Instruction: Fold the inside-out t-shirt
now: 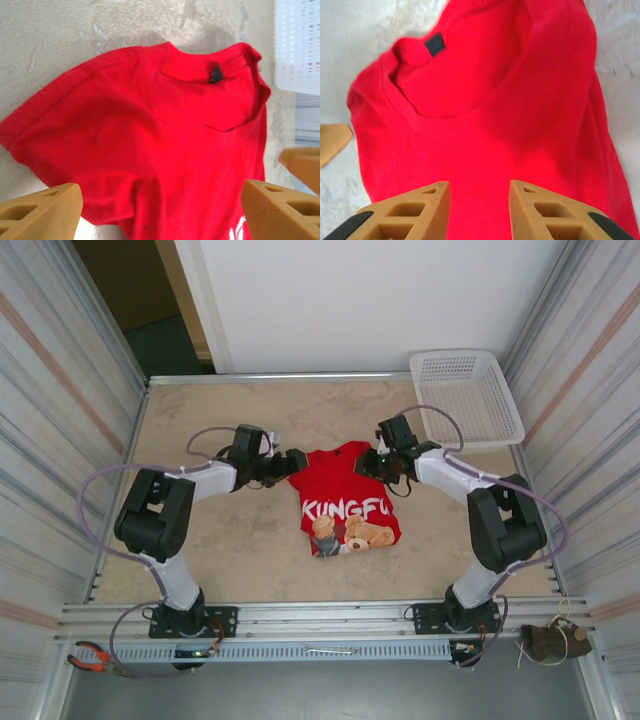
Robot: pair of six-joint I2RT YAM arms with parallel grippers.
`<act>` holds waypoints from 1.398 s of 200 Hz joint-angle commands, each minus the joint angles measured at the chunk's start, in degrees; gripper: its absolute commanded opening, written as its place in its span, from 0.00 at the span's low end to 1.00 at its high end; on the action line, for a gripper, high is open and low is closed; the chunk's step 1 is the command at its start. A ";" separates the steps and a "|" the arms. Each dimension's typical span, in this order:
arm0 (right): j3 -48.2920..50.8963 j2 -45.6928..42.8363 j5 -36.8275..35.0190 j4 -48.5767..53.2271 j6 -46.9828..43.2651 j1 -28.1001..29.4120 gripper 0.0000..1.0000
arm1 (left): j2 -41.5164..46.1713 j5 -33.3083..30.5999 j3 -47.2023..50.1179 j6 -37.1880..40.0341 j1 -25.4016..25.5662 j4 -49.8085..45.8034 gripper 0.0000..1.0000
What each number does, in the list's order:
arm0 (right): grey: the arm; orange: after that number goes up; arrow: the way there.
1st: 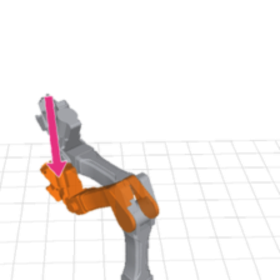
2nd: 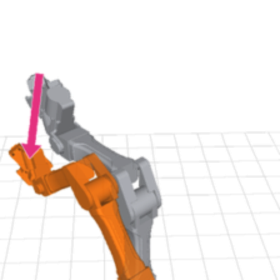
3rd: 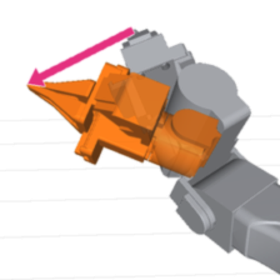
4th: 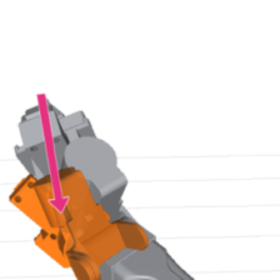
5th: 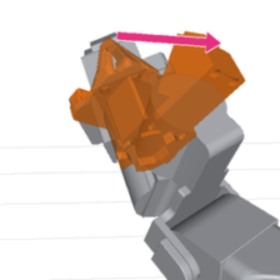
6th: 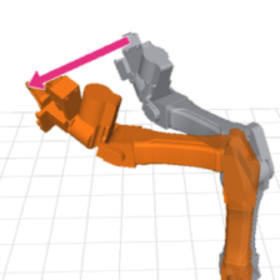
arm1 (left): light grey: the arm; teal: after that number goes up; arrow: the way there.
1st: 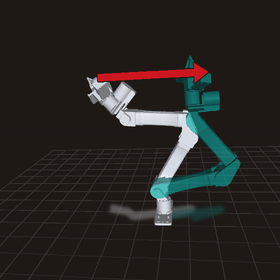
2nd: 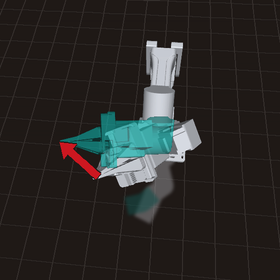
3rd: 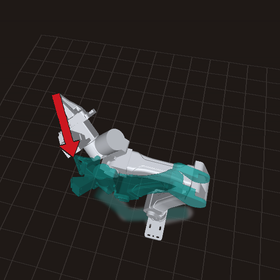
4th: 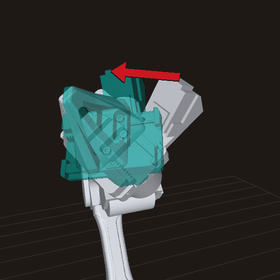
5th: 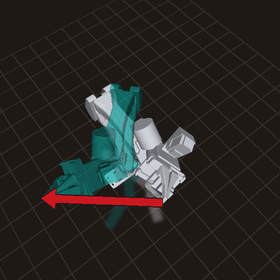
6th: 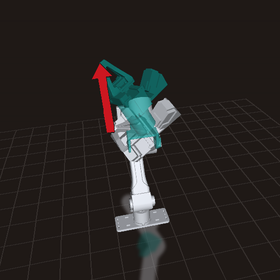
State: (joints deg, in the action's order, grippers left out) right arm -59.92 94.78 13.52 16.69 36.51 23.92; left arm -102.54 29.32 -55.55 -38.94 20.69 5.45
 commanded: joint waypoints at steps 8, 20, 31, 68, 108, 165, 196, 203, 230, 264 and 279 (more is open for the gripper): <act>4.58 -3.63 -3.04 -0.67 3.13 1.47 0.35 | -3.13 -2.07 -4.08 1.92 0.56 -5.13 0.82; 6.30 -3.38 -3.49 -1.30 3.92 1.39 0.35 | -4.75 -2.16 -5.59 2.53 0.63 -5.79 0.79; 7.31 -2.74 -4.06 -1.22 4.46 1.18 0.34 | -6.24 -1.82 -7.06 3.11 0.82 -6.41 0.69; 9.96 -1.84 -6.10 -1.77 5.84 0.41 0.33 | -7.15 -1.28 -11.18 6.08 1.45 -7.56 0.12; 11.06 -1.61 -7.01 -1.35 6.62 0.08 0.33 | -2.06 -0.79 -10.39 8.71 3.45 -0.45 0.00; 11.64 0.43 -7.74 -0.89 8.12 0.10 0.32 | -8.34 6.56 -2.71 2.88 2.12 26.10 0.00; 11.89 0.60 -8.48 -0.37 8.76 0.30 0.32 | -14.40 7.03 2.46 -6.03 -1.40 39.62 0.02; 11.87 0.66 -8.70 -0.13 8.97 0.33 0.32 | -15.16 6.69 3.33 -7.24 -2.10 41.16 0.05; 11.93 0.59 -8.99 0.40 9.20 0.46 0.31 | -15.62 6.01 4.57 -7.91 -3.66 41.93 0.37; 11.68 -1.21 -8.21 0.80 9.28 0.15 0.30 | -8.45 4.68 6.46 -8.62 -5.85 41.43 0.56; 10.52 -3.56 -6.68 0.81 8.33 -0.76 0.29 | -2.96 3.74 4.80 -7.92 -5.34 34.88 0.62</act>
State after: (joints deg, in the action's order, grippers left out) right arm -49.25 94.28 6.44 15.03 44.60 24.27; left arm -114.52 35.14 -49.69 -46.74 15.77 44.66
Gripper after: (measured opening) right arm 0.304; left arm 0.594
